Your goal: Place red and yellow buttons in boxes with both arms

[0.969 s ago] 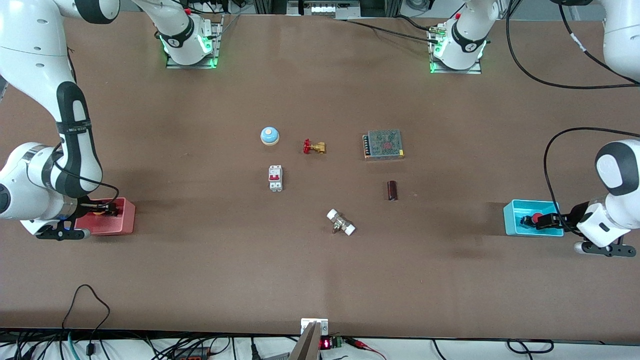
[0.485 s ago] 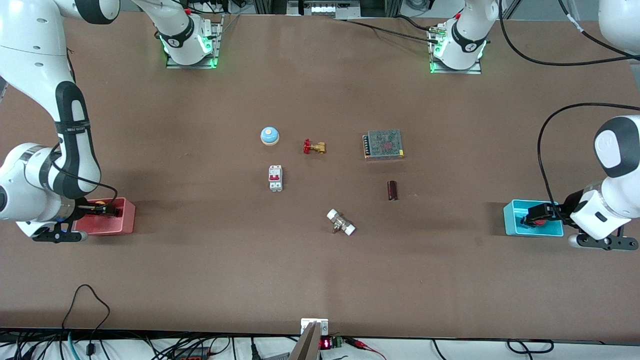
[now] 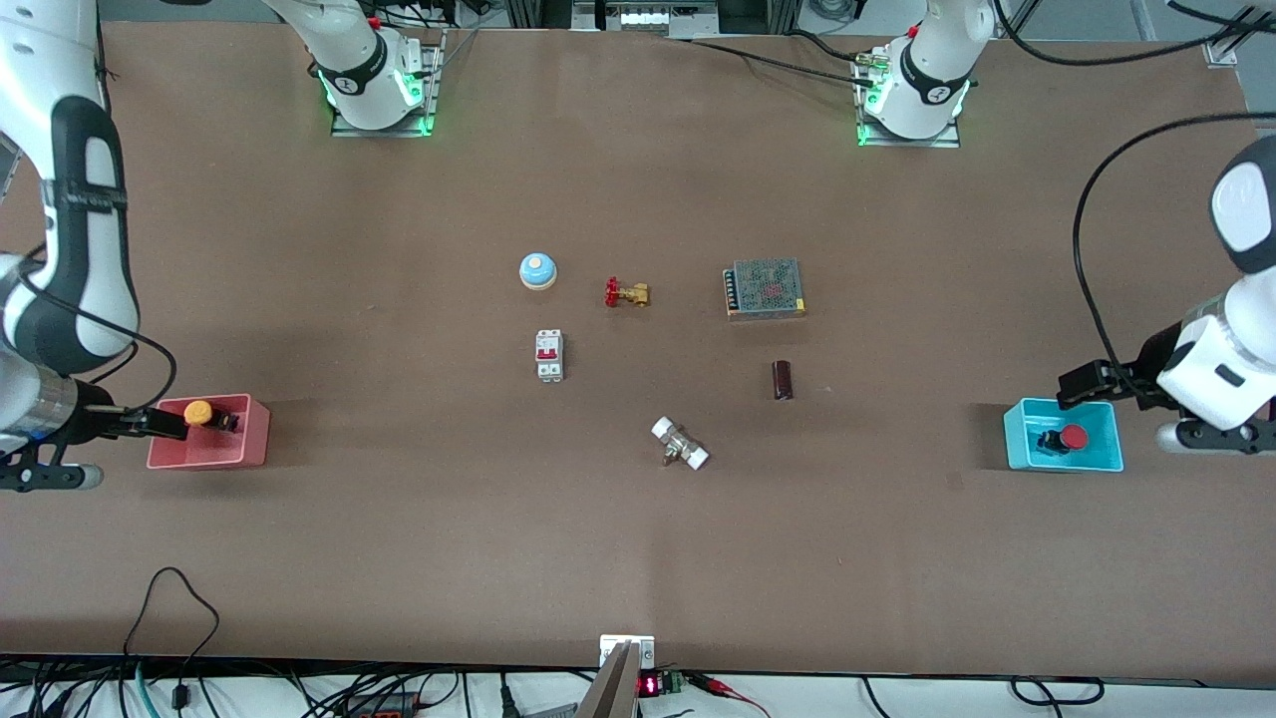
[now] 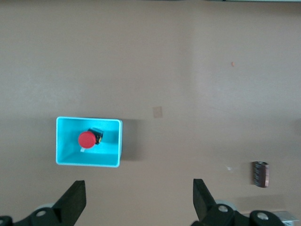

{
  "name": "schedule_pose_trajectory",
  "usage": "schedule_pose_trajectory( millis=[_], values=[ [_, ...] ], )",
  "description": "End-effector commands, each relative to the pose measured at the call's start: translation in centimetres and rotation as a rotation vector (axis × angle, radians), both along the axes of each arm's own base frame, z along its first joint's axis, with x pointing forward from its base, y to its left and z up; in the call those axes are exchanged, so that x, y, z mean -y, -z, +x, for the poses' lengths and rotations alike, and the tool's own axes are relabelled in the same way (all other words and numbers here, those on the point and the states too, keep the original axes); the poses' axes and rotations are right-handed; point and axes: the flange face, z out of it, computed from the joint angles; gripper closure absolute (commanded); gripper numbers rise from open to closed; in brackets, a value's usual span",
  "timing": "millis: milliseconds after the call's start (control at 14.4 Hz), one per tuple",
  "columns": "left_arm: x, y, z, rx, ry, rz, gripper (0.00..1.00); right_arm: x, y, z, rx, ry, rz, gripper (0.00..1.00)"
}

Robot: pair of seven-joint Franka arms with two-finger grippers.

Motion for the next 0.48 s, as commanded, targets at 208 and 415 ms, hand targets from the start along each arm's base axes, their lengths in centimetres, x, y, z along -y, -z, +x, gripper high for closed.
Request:
schedule_pose_trajectory(
  millis=[208,415],
  values=[
    [1.9,-7.4,-5.1,0.008,0.008,0.039,0.0,-7.3,-11.2,-3.7,-0.02,-0.058,0.108,0.0],
    [2.2,-9.9,-7.6,0.023,0.068,0.048,0.0,-9.5,-15.2,-6.0,-0.06,-0.019,0.048,0.0]
  ],
)
